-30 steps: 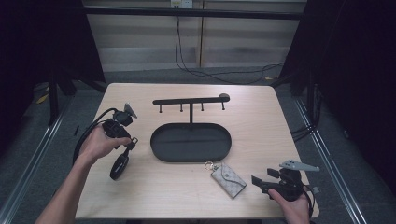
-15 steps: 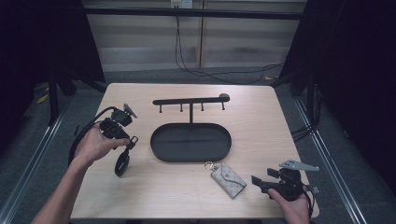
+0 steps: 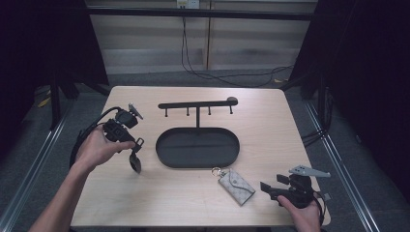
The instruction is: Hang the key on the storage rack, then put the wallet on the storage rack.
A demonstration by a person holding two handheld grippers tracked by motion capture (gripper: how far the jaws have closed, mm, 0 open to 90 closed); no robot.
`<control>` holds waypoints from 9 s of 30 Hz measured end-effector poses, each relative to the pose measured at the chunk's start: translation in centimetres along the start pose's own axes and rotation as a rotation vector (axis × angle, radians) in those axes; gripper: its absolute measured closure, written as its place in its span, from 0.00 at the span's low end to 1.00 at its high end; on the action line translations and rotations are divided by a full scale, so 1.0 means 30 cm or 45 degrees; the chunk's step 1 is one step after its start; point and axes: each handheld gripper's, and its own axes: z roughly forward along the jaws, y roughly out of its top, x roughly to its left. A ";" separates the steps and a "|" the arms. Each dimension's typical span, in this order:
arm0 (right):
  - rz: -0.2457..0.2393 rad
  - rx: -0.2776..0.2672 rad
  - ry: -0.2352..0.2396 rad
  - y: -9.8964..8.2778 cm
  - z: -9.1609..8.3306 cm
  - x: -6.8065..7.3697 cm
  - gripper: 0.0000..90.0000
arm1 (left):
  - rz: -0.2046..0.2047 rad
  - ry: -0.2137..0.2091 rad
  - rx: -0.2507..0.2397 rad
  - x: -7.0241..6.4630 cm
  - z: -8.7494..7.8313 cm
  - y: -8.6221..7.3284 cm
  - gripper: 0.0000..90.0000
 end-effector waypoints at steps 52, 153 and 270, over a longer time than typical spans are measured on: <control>0.008 -0.007 0.012 0.001 -0.004 -0.002 0.25 | -0.068 -0.014 0.077 -0.051 -0.160 0.172 0.79; -0.020 0.025 0.033 0.002 0.003 0.007 0.24 | -0.223 -0.050 -0.010 -0.048 -0.060 0.325 0.25; -0.256 0.635 0.106 0.274 0.228 0.200 0.27 | -0.054 -0.281 -0.662 -0.178 0.262 -0.521 0.26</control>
